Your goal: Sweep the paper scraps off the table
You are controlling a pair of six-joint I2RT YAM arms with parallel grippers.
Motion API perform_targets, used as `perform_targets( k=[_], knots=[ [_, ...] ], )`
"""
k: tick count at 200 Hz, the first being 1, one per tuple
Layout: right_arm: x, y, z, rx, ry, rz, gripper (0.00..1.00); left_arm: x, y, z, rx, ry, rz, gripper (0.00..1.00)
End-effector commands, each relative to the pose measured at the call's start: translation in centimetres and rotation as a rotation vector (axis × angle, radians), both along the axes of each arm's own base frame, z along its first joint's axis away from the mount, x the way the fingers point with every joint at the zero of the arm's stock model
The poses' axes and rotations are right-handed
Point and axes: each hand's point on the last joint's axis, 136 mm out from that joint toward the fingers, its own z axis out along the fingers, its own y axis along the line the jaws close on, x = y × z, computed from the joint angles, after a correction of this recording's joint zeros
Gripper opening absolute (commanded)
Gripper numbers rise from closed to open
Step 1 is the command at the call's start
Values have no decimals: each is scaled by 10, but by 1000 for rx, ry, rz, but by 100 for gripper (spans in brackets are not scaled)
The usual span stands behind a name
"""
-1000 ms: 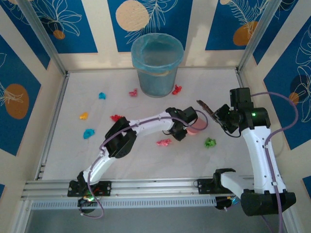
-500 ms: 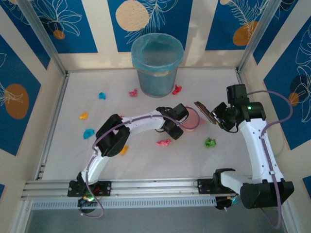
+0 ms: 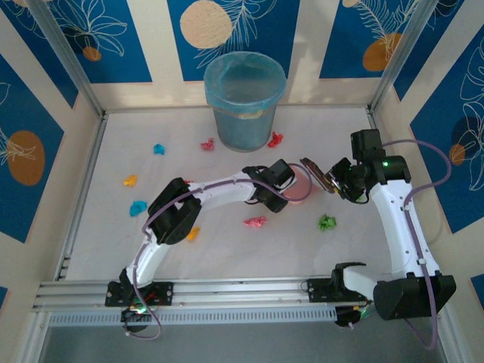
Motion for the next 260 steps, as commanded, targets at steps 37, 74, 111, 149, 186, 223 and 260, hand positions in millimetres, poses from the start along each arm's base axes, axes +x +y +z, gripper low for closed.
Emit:
perform_targets(
  k=[37,74,111,149,186,223,260],
  knots=[
    [0,5,1,31,-21,7,0,-9,5,-3,-1,19,-9,57],
    [-1,5,0,30,-18,7,0,-12,6,-5,-3,28,0,48],
    [0,5,2,29,-23,13,0,-9,5,-1,-6,13,6,36],
    [1,4,2,24,-26,14,0,-5,3,9,-21,-9,12,22],
    [6,3,10,14,-39,16,0,-4,9,26,-37,-49,25,11],
    [10,-1,29,-12,-81,11,0,-7,23,55,-58,-100,25,0],
    [18,1,44,6,-122,5,0,-14,46,70,-28,-117,9,0]
  ],
)
